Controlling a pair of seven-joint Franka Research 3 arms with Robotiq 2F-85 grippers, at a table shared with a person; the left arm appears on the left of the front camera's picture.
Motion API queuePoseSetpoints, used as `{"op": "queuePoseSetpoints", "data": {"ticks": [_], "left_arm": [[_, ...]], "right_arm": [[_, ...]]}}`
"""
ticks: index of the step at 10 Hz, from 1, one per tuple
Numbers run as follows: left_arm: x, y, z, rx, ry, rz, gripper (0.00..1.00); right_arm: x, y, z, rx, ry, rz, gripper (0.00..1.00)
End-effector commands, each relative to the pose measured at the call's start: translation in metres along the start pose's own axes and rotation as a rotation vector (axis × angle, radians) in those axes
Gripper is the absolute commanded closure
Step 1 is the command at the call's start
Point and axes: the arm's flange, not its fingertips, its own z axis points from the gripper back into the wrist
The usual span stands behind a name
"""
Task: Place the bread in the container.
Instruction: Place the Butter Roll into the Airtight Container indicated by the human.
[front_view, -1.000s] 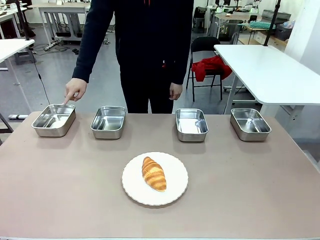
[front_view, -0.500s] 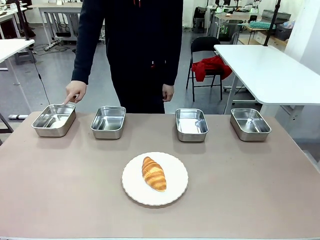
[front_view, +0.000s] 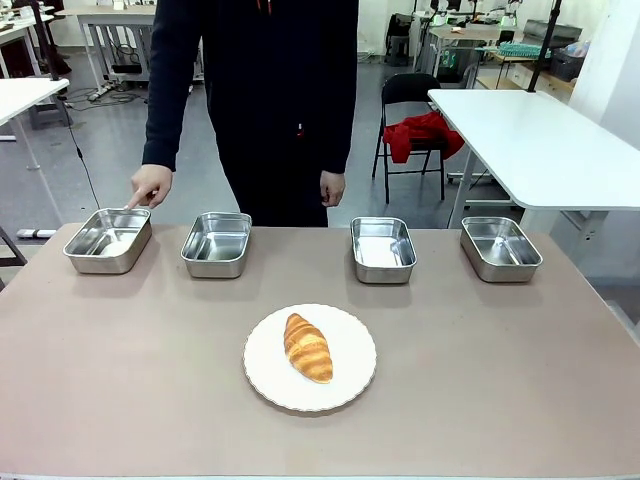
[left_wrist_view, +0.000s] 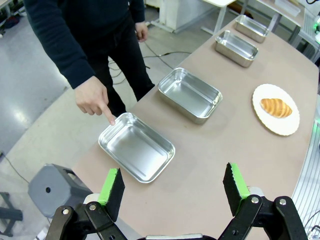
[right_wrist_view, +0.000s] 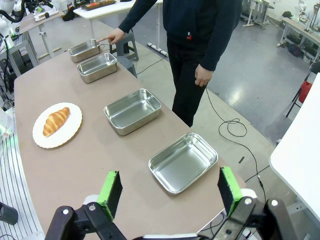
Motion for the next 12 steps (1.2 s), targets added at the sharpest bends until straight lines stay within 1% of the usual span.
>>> {"op": "queuePoseSetpoints", "data": {"ticks": [1, 3, 5, 6, 7, 8, 9, 10, 11, 12], "left_arm": [[0.0, 0.0, 0.001, -0.009, -0.016, -0.014, 0.0], [0.0, 0.0, 0.0, 0.0, 0.0, 0.0, 0.0], [0.031, -0.02, -0.023, 0.041, 0.02, 0.082, 0.0], [0.049, -0.043, -0.047, 0.051, 0.018, 0.119, 0.0], [0.067, -0.069, -0.072, 0.059, 0.025, 0.121, 0.0], [0.083, -0.096, -0.1, 0.06, 0.056, 0.184, 0.0], [0.093, -0.12, -0.134, 0.065, 0.114, 0.229, 0.0], [0.095, -0.137, -0.182, 0.054, 0.18, 0.309, 0.0], [0.09, -0.153, -0.226, 0.075, 0.255, 0.386, 0.0], [0.082, -0.172, -0.263, 0.129, 0.291, 0.457, 0.0]], "right_arm": [[0.003, 0.001, 0.001, 0.003, 0.004, 0.009, 0.0], [0.003, 0.001, 0.001, 0.003, 0.004, 0.009, 0.0], [0.003, 0.001, 0.001, 0.003, 0.004, 0.009, 0.0], [0.003, 0.001, 0.001, 0.003, 0.004, 0.009, 0.0], [0.003, 0.001, 0.001, 0.003, 0.004, 0.009, 0.0], [0.003, 0.001, 0.001, 0.003, 0.004, 0.009, 0.0], [0.003, 0.001, 0.001, 0.003, 0.004, 0.009, 0.0], [0.003, 0.001, 0.001, 0.003, 0.004, 0.009, 0.0], [0.003, 0.001, 0.001, 0.003, 0.004, 0.009, 0.0], [0.003, 0.001, 0.001, 0.003, 0.004, 0.009, 0.0]]}}
